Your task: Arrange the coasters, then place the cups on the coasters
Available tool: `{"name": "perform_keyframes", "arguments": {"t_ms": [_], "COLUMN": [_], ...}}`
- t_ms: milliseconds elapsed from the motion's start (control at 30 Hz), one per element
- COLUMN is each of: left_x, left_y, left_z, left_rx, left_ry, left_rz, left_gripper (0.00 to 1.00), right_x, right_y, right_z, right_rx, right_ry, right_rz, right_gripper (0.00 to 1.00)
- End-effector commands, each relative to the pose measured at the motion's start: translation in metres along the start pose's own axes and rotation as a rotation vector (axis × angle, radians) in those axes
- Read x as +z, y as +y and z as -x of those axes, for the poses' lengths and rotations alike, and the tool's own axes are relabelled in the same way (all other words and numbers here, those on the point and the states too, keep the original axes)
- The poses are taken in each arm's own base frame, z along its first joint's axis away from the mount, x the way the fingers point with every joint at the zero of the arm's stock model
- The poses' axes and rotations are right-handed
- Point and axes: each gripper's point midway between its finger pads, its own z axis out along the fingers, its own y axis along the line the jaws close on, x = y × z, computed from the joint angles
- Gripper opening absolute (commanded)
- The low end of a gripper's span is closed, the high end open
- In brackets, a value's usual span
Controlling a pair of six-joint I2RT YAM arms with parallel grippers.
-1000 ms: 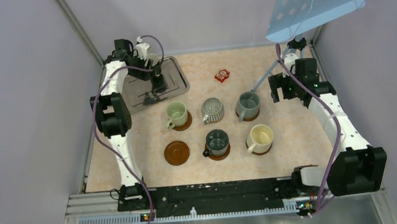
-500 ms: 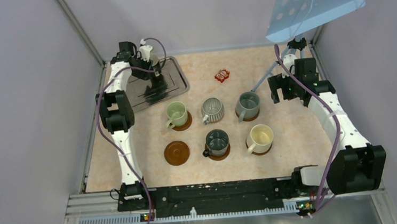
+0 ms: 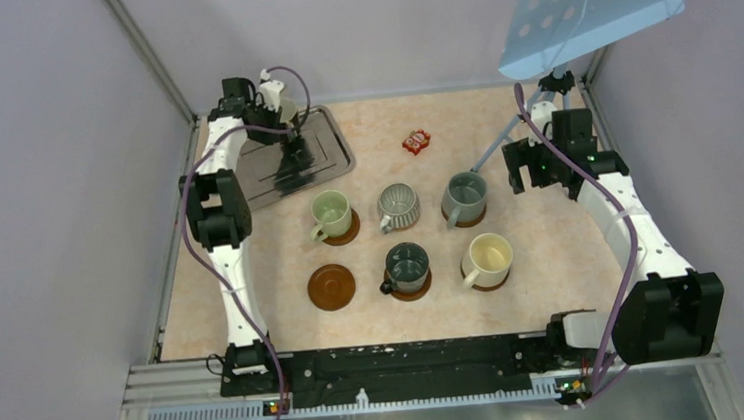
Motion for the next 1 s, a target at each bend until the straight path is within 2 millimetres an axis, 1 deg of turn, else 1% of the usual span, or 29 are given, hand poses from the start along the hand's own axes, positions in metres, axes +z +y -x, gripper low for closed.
{"name": "perform_keyframes", "arguments": {"t_ms": [0, 133, 267, 300, 367, 400, 467, 533, 633, 800, 967], "left_x": [-0.050, -0.086, -0.129, -0.139, -0.158, -0.173, -0.193, -0.213, -0.237, -0.271, -0.309], "left_y": [0.013, 0.015, 0.013, 0.010, 0.006, 0.001, -0.009, -0.022, -0.045, -0.090, -0.137], "left_z": [0.064, 0.081, 0.089, 0.090, 0.084, 0.086, 0.080, 0.073, 0.061, 0.037, 0.015], "left_rx": [-0.023, -0.086, -0.126, -0.130, -0.135, -0.124, -0.108, -0.101, -0.105, -0.113, -0.030], "left_ry": [-0.219, -0.324, -0.398, -0.408, -0.415, -0.431, -0.442, -0.453, -0.457, -0.456, -0.487], "left_rz": [0.048, 0.037, 0.030, 0.025, 0.018, 0.017, 0.007, -0.006, -0.036, -0.116, -0.191], "left_gripper": [0.00, 0.00, 0.00, 0.00, 0.00, 0.00, 0.00, 0.00, 0.00, 0.00, 0.00], "right_x": [-0.010, -0.011, -0.011, -0.011, -0.011, -0.012, -0.012, -0.013, -0.013, -0.014, -0.014], "right_y": [-0.007, -0.006, -0.005, -0.004, -0.003, -0.001, 0.002, 0.004, 0.007, 0.012, 0.015], "right_z": [0.025, 0.027, 0.025, 0.025, 0.024, 0.024, 0.023, 0.022, 0.021, 0.017, 0.011], "right_rx": [-0.003, 0.001, 0.007, 0.008, 0.012, 0.014, 0.020, 0.025, 0.030, 0.041, 0.049], "right_ry": [-0.076, -0.083, -0.084, -0.087, -0.091, -0.094, -0.097, -0.101, -0.108, -0.114, -0.111], "right_rz": [-0.020, -0.017, -0.014, -0.013, -0.008, -0.002, 0.011, 0.021, 0.036, 0.054, 0.063], "right_gripper": [0.91, 0.90, 0.89, 0.89, 0.89, 0.89, 0.89, 0.89, 0.89, 0.89, 0.89]}}
